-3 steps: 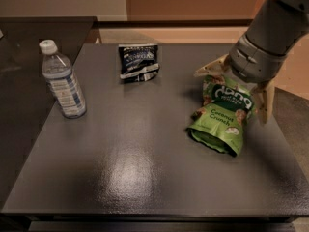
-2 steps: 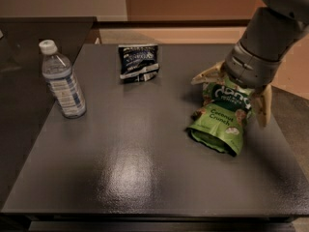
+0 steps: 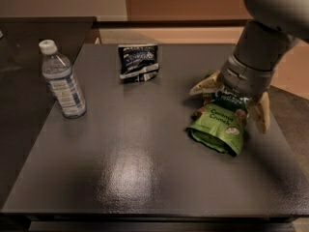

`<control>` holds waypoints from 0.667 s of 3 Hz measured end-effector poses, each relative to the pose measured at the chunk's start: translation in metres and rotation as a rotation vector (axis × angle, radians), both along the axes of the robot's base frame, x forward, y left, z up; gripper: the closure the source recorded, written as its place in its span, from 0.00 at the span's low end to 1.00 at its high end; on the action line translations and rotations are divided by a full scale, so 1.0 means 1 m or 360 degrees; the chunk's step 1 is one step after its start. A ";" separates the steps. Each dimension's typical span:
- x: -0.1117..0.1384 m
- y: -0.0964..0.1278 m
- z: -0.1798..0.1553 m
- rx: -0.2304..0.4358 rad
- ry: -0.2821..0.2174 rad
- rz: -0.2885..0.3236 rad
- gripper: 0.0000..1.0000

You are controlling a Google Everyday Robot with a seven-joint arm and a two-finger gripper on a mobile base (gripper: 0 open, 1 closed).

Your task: Move green rice chip bag near blue plastic bottle

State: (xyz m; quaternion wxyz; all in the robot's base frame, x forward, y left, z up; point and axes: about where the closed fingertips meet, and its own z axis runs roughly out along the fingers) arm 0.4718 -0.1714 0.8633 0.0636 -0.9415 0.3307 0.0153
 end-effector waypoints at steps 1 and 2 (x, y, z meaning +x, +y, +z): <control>-0.006 0.000 -0.007 -0.0056 0.0025 0.0017 0.18; -0.009 -0.001 -0.011 -0.0101 0.0037 0.0022 0.41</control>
Offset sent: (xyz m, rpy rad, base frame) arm -0.0190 -0.0057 -0.0179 -0.1095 0.0638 0.0210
